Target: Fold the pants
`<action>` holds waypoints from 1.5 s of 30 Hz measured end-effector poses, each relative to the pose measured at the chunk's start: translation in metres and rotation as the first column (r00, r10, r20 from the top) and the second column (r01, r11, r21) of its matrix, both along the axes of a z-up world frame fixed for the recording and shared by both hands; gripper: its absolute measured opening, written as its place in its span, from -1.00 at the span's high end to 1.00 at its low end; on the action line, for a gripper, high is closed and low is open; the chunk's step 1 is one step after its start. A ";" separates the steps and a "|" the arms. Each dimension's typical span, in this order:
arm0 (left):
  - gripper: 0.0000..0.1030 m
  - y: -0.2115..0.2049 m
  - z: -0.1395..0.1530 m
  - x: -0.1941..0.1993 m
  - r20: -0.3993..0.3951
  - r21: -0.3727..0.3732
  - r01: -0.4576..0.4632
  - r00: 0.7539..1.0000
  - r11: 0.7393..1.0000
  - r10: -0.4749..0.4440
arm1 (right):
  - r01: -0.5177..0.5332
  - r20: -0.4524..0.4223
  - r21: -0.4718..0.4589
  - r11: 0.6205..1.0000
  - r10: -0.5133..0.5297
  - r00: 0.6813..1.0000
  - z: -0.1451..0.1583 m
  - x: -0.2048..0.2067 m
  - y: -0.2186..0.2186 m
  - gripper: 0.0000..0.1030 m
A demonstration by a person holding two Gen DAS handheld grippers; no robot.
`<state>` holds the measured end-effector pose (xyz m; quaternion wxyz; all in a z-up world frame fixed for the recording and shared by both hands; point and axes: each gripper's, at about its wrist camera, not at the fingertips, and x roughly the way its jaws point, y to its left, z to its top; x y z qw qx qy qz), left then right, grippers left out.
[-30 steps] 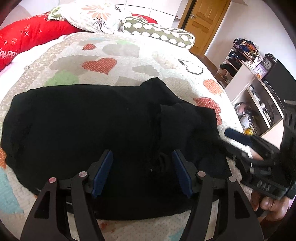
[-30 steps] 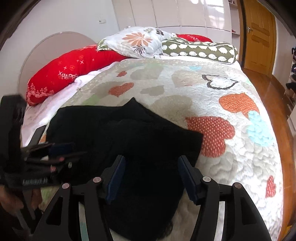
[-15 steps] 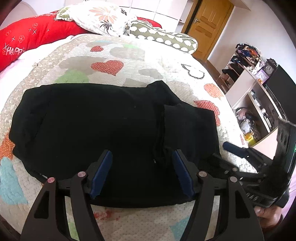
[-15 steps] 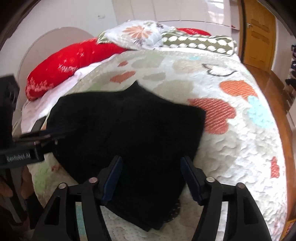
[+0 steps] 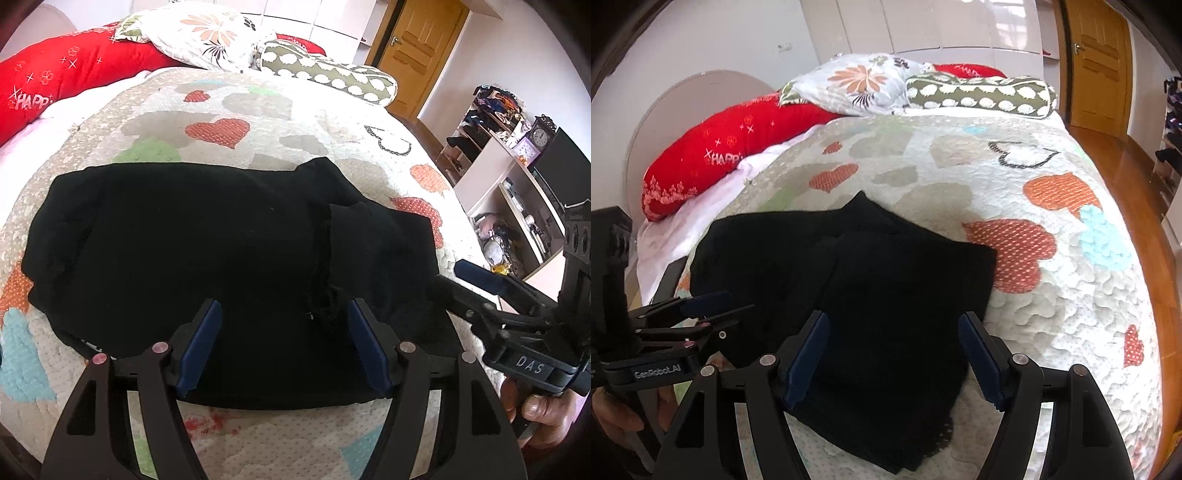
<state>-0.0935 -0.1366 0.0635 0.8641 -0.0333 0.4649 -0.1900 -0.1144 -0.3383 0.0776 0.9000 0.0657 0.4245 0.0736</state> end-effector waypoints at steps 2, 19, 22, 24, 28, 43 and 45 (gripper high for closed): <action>-0.37 0.004 0.001 0.000 0.005 0.003 -0.006 1.000 1.000 0.006 | -0.015 0.000 0.005 1.000 0.015 1.000 -0.001 0.001 0.006 -0.45; -0.46 0.041 -0.001 0.006 0.001 -0.021 -0.080 0.997 0.997 0.080 | -0.068 -0.045 -0.030 0.997 0.066 0.997 -0.013 0.024 0.041 -0.46; -0.46 0.040 -0.003 0.007 -0.008 -0.030 -0.078 0.997 0.997 0.077 | -0.068 -0.046 -0.028 0.997 0.067 0.997 -0.012 0.024 0.039 -0.46; -0.46 0.038 -0.003 0.009 -0.013 -0.044 -0.069 0.998 0.997 0.068 | -0.050 -0.040 -0.028 0.998 0.049 0.998 -0.010 0.023 0.033 -0.46; -0.60 0.027 -0.005 0.013 -0.034 -0.101 -0.034 0.999 0.994 0.031 | 0.010 -0.032 -0.027 1.000 -0.011 0.999 -0.009 0.024 0.013 -0.50; -0.61 -0.020 -0.023 0.024 -0.030 -0.018 0.026 0.999 1.000 -0.026 | -0.005 -0.032 -0.164 0.987 -0.001 0.999 -0.035 0.089 0.015 -0.58; -0.61 -0.019 -0.024 0.023 -0.027 -0.020 0.031 0.999 0.999 -0.031 | 0.006 -0.036 -0.127 0.992 -0.011 0.999 -0.037 0.093 0.009 -0.58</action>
